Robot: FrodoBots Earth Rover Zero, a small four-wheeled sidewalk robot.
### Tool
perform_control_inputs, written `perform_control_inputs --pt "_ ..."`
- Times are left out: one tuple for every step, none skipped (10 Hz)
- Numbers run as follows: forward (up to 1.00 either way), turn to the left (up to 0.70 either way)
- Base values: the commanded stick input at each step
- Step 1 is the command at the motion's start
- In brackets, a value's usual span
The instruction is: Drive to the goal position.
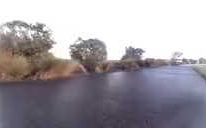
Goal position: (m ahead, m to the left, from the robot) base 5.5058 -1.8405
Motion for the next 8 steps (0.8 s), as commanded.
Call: perform_control_inputs --pt "0.45 -0.27" --pt "0.45 -0.27" --pt "0.45 -0.27" --pt "0.45 -0.27" --pt "0.45 -0.27" --pt "0.45 -0.27" --pt "0.45 -0.27" --pt "0.45 -0.27"
